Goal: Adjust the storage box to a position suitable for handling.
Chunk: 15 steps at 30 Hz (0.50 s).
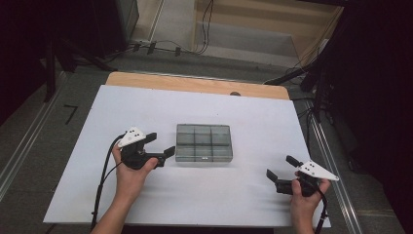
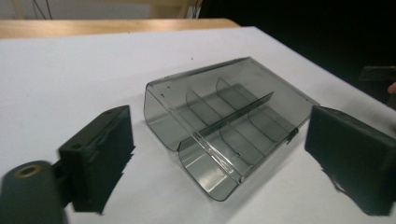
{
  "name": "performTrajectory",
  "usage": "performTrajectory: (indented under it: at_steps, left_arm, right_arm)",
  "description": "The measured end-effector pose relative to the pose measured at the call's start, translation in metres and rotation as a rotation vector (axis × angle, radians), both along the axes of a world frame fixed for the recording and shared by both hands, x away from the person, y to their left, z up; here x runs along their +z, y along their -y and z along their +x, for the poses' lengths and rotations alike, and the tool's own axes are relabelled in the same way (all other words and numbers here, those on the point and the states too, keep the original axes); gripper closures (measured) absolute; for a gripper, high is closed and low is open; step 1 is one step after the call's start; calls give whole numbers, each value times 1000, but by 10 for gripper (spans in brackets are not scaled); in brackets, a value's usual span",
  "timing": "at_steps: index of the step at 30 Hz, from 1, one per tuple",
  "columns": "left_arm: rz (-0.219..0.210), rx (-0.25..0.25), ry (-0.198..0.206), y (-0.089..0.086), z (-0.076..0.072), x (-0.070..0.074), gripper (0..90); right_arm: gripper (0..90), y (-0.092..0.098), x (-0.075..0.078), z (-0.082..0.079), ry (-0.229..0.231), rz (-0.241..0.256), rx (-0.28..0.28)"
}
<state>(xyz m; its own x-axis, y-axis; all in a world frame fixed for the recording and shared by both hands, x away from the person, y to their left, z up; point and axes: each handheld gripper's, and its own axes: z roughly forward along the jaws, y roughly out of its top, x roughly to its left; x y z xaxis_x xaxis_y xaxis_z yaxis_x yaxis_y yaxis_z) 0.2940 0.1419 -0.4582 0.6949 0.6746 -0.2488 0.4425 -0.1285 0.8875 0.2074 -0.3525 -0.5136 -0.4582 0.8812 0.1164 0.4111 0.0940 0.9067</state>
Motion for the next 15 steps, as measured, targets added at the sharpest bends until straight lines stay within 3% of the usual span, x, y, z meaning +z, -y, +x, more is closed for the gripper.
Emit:
performTrajectory:
  at_steps: [2, 7, 9, 15]
  left_arm:
    - [-26, -19, 9, -5, -4, 1, 17]
    - [-19, -28, 32, -7, -12, 1, 0]
    - [-25, -35, 35, -8, -15, 1, 0]
    - [-21, -42, 44, -8, -17, -1, 0]
  right_arm:
    - [0, -6, 4, -1, 6, -5, 21]
    - [0, -20, 11, -4, 18, -27, 71]
    - [0, -30, 17, -6, 28, -33, 121]
    - [0, -51, 29, -8, 37, -18, 190]
